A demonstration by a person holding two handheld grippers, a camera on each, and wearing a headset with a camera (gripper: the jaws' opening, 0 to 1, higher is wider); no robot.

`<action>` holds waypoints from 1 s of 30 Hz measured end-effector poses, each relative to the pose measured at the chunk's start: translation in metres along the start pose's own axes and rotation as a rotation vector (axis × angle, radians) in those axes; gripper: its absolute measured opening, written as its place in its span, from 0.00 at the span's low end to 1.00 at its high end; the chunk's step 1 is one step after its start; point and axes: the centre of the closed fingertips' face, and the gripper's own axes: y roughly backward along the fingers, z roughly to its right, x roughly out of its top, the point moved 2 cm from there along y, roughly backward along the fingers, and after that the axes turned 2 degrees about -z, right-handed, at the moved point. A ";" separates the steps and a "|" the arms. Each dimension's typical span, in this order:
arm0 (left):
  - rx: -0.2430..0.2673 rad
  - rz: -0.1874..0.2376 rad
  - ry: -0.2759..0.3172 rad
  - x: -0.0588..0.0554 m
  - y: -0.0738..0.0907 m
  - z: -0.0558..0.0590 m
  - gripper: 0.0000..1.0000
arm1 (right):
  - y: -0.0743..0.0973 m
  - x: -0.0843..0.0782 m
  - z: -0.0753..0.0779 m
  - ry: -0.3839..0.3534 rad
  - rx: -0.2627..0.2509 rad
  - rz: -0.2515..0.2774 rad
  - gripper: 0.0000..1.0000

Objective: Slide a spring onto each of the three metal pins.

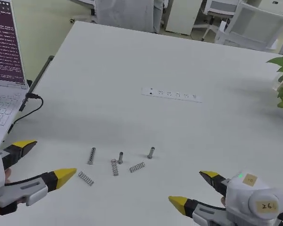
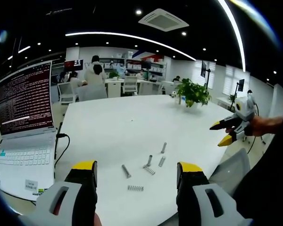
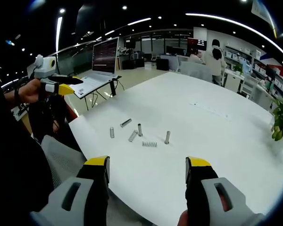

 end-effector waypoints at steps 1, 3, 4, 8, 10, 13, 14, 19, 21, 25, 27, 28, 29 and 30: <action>0.000 0.000 0.001 0.000 0.000 0.000 0.65 | 0.000 0.000 0.000 -0.001 0.000 0.000 0.64; 0.000 -0.002 0.001 0.000 0.000 -0.001 0.65 | 0.000 -0.001 0.001 -0.003 -0.003 0.000 0.64; 0.001 -0.002 0.001 0.000 0.000 -0.001 0.65 | -0.001 -0.001 0.001 -0.005 -0.005 0.001 0.64; 0.002 -0.001 0.002 0.000 0.000 -0.003 0.65 | -0.001 -0.001 0.001 -0.010 -0.007 0.002 0.64; 0.001 -0.001 0.003 0.000 0.000 -0.004 0.65 | -0.002 -0.002 0.000 -0.011 -0.005 0.000 0.64; 0.001 -0.004 0.001 0.000 0.000 -0.005 0.64 | -0.003 -0.002 0.000 -0.014 -0.005 0.001 0.64; 0.001 -0.004 0.001 0.000 0.000 -0.005 0.64 | -0.004 -0.002 0.000 -0.015 -0.004 0.002 0.64; 0.001 -0.007 0.002 -0.001 -0.001 -0.006 0.64 | -0.005 -0.001 -0.002 -0.014 -0.001 0.003 0.64; -0.001 -0.007 0.000 -0.001 -0.001 -0.006 0.64 | -0.006 -0.001 -0.002 -0.012 0.001 0.001 0.64; -0.003 -0.011 0.001 -0.002 -0.003 -0.007 0.63 | -0.006 -0.002 -0.003 -0.012 0.001 0.002 0.64; -0.005 -0.012 0.004 -0.002 -0.005 -0.008 0.63 | -0.006 -0.002 -0.002 -0.015 -0.005 0.002 0.65; -0.006 -0.013 0.004 -0.003 -0.006 -0.008 0.63 | -0.006 -0.003 -0.002 -0.018 -0.005 0.001 0.65; -0.006 -0.013 0.005 -0.003 -0.006 -0.008 0.63 | -0.006 -0.004 -0.003 -0.020 -0.004 -0.002 0.66; -0.007 -0.013 0.005 -0.003 -0.007 -0.008 0.63 | -0.006 -0.004 -0.003 -0.020 -0.005 -0.003 0.66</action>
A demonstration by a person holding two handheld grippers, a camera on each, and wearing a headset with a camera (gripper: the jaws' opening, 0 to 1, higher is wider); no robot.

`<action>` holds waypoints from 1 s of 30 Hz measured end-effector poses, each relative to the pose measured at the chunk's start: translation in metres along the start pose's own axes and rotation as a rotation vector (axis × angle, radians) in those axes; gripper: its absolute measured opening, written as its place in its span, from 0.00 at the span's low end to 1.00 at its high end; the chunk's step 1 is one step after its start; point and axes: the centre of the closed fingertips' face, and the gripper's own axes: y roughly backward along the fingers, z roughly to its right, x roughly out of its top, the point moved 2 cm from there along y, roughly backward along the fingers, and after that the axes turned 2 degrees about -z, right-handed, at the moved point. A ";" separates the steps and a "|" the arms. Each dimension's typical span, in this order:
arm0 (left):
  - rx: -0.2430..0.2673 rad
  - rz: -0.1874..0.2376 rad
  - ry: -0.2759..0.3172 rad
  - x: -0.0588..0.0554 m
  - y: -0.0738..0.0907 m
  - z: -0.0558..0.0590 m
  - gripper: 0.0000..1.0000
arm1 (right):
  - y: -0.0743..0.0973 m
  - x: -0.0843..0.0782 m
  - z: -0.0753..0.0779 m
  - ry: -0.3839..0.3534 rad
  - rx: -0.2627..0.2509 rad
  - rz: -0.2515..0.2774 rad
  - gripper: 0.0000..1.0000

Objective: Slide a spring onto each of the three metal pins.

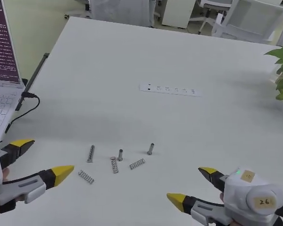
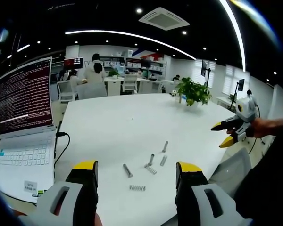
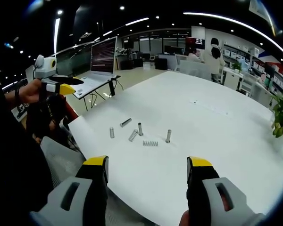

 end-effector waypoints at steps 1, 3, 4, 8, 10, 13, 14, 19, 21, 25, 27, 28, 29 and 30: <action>-0.002 0.000 0.001 0.000 -0.001 0.000 0.63 | 0.000 0.000 0.000 0.000 -0.002 0.000 0.66; -0.005 -0.002 0.002 0.000 -0.004 -0.001 0.63 | 0.000 0.000 0.000 -0.006 -0.002 0.002 0.66; -0.005 -0.005 0.000 -0.001 -0.005 -0.002 0.63 | 0.001 0.000 0.000 -0.009 -0.003 0.003 0.66; -0.006 -0.007 -0.002 0.001 -0.008 -0.006 0.62 | 0.002 0.000 0.000 -0.013 -0.008 0.007 0.66; -0.009 -0.010 -0.005 0.002 -0.011 -0.008 0.62 | 0.003 0.000 0.000 -0.014 -0.008 0.007 0.66; -0.018 -0.012 -0.010 0.003 -0.015 -0.009 0.62 | 0.006 0.001 0.000 -0.014 -0.011 0.011 0.65; -0.022 -0.015 -0.014 0.004 -0.018 -0.009 0.61 | 0.007 0.000 0.001 -0.017 -0.013 0.013 0.65; -0.026 -0.022 -0.020 0.004 -0.025 -0.012 0.61 | 0.011 -0.003 0.002 -0.021 -0.018 0.009 0.64; -0.030 -0.026 -0.021 0.003 -0.029 -0.013 0.61 | 0.012 -0.005 0.002 -0.023 -0.021 0.007 0.64; -0.038 -0.030 -0.024 0.005 -0.035 -0.015 0.61 | 0.014 -0.008 0.002 -0.032 -0.032 0.003 0.64; -0.041 -0.033 -0.026 0.005 -0.040 -0.018 0.61 | 0.014 -0.008 0.000 -0.033 -0.030 0.002 0.64; -0.042 -0.035 -0.027 0.006 -0.043 -0.020 0.61 | 0.014 -0.008 -0.001 -0.033 -0.030 0.003 0.64; -0.042 -0.036 -0.028 0.006 -0.045 -0.022 0.61 | 0.015 -0.008 -0.001 -0.033 -0.030 0.004 0.64; -0.041 -0.036 -0.028 0.007 -0.046 -0.023 0.61 | 0.015 -0.008 -0.001 -0.034 -0.030 0.005 0.64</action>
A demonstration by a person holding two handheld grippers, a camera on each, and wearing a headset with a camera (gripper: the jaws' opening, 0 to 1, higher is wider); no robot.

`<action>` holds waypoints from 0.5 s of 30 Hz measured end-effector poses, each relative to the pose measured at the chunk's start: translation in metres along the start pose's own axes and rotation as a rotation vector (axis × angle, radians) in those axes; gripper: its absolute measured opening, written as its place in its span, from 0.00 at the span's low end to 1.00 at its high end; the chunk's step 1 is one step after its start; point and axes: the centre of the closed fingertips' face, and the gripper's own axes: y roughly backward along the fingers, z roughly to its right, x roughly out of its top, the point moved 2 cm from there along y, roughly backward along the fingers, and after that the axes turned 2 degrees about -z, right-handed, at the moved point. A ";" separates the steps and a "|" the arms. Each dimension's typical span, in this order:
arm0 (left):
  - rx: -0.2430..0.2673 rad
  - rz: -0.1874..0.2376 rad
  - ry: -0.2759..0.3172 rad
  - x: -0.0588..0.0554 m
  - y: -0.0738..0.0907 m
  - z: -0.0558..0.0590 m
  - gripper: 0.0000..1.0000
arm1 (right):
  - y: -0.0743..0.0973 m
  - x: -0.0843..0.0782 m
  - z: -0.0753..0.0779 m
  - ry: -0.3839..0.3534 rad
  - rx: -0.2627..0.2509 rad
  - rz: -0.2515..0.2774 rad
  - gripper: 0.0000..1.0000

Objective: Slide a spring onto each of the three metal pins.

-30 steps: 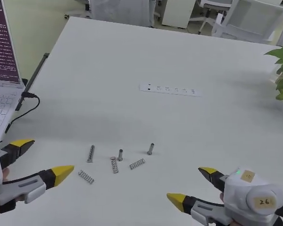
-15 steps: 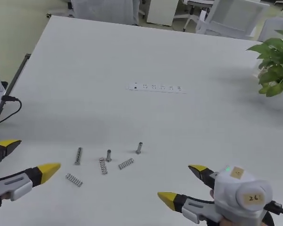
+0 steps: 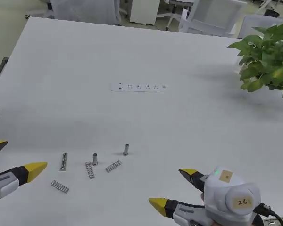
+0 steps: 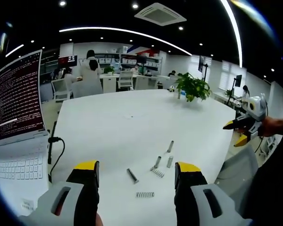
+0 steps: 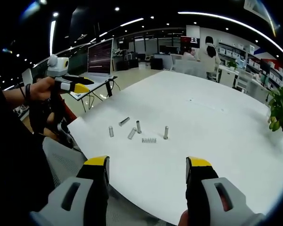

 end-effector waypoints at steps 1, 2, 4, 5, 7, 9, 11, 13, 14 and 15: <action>0.001 0.000 0.003 0.000 -0.001 -0.002 0.61 | 0.000 0.000 0.000 -0.001 0.000 0.001 0.64; 0.005 0.000 0.007 0.001 -0.003 -0.005 0.61 | 0.000 0.000 -0.001 -0.004 -0.001 0.001 0.64; 0.013 -0.003 0.014 0.001 -0.007 -0.010 0.60 | 0.000 0.000 -0.001 -0.007 -0.005 0.005 0.64; 0.016 -0.001 0.018 0.001 -0.010 -0.012 0.60 | 0.000 0.000 -0.001 -0.012 -0.006 0.008 0.64; 0.016 0.003 0.022 0.002 -0.013 -0.016 0.60 | 0.000 -0.001 -0.002 -0.014 -0.006 0.008 0.64; 0.016 0.001 0.023 0.001 -0.019 -0.018 0.60 | 0.000 -0.002 -0.002 -0.014 -0.007 0.004 0.64; 0.014 -0.002 0.022 0.000 -0.023 -0.020 0.59 | 0.000 -0.002 -0.002 -0.017 -0.007 0.003 0.64; 0.019 -0.006 0.028 -0.002 -0.029 -0.025 0.59 | -0.001 -0.003 -0.003 -0.018 -0.007 0.002 0.64; 0.023 -0.006 0.037 -0.004 -0.033 -0.028 0.59 | -0.001 -0.003 -0.003 -0.018 -0.006 0.000 0.64; 0.025 -0.006 0.043 -0.005 -0.036 -0.029 0.59 | -0.001 -0.003 -0.003 -0.016 -0.006 -0.001 0.64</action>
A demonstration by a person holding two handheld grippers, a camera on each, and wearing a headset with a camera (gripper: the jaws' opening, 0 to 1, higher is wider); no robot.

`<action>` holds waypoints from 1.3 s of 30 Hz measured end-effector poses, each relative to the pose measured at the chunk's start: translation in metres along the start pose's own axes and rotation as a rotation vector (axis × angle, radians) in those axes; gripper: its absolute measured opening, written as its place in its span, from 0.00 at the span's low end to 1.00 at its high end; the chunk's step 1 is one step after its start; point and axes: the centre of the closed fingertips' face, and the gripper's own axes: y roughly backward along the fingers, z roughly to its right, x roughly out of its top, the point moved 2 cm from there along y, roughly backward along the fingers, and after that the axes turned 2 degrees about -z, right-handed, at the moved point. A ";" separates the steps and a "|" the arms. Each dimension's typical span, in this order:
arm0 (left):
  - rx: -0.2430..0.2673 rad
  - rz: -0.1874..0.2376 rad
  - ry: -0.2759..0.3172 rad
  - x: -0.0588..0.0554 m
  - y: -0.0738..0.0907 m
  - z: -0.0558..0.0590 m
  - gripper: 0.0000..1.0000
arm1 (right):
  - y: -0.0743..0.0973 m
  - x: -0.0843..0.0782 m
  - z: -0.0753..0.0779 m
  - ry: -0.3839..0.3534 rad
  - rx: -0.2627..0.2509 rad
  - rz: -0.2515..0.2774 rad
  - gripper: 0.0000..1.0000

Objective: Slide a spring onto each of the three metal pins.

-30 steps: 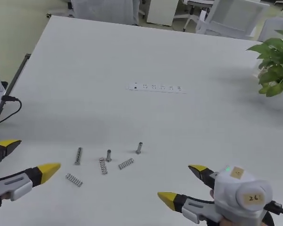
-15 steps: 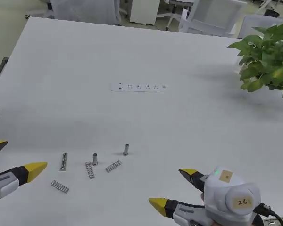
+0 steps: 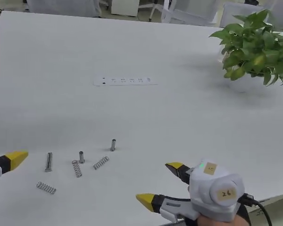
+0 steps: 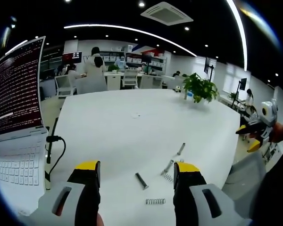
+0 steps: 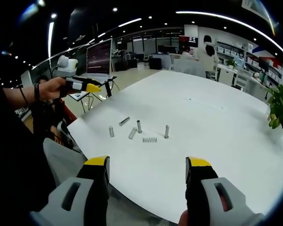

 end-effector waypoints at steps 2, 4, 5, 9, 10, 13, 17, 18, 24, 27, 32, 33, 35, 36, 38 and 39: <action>0.002 0.003 0.020 -0.002 -0.008 -0.003 0.58 | 0.000 0.001 0.001 -0.001 -0.002 0.003 0.63; -0.001 0.001 0.033 -0.006 -0.015 -0.005 0.57 | -0.001 0.001 0.001 -0.006 -0.003 0.002 0.63; -0.002 -0.005 0.034 -0.008 -0.020 -0.004 0.57 | -0.001 0.000 0.002 -0.004 -0.005 -0.001 0.63; -0.012 -0.018 0.044 -0.014 -0.034 -0.005 0.56 | -0.001 0.001 0.002 -0.005 -0.005 -0.002 0.63; -0.015 -0.024 0.049 -0.017 -0.039 -0.005 0.56 | -0.002 0.001 0.003 -0.005 -0.005 -0.003 0.63; -0.020 -0.046 0.048 -0.026 -0.050 -0.005 0.56 | -0.002 0.000 0.004 -0.007 -0.007 -0.007 0.63; -0.025 -0.061 0.062 -0.034 -0.062 -0.005 0.55 | -0.002 -0.001 0.003 -0.009 -0.006 -0.010 0.63; -0.030 -0.063 0.068 -0.037 -0.067 -0.004 0.55 | -0.002 -0.002 0.003 -0.010 -0.006 -0.012 0.63; -0.048 -0.107 0.071 -0.057 -0.088 0.005 0.51 | -0.002 -0.007 0.002 -0.017 -0.002 -0.022 0.62; -0.048 -0.137 0.071 -0.070 -0.099 0.008 0.50 | -0.002 -0.011 0.003 -0.024 -0.004 -0.029 0.62; -0.051 -0.154 0.093 -0.081 -0.113 0.010 0.45 | 0.001 -0.014 0.005 -0.035 -0.009 -0.034 0.62; -0.049 -0.161 0.093 -0.083 -0.114 0.010 0.45 | 0.001 -0.015 0.006 -0.036 -0.011 -0.035 0.62; -0.045 -0.168 0.089 -0.085 -0.117 0.010 0.42 | 0.002 -0.016 0.007 -0.040 -0.014 -0.039 0.62; -0.043 -0.171 0.090 -0.086 -0.118 0.010 0.40 | 0.002 -0.017 0.008 -0.041 -0.014 -0.039 0.62; -0.035 -0.181 0.098 -0.089 -0.123 0.008 0.38 | 0.002 -0.018 0.009 -0.043 -0.016 -0.043 0.62; -0.034 -0.185 0.099 -0.091 -0.124 0.008 0.36 | 0.002 -0.018 0.009 -0.044 -0.016 -0.045 0.62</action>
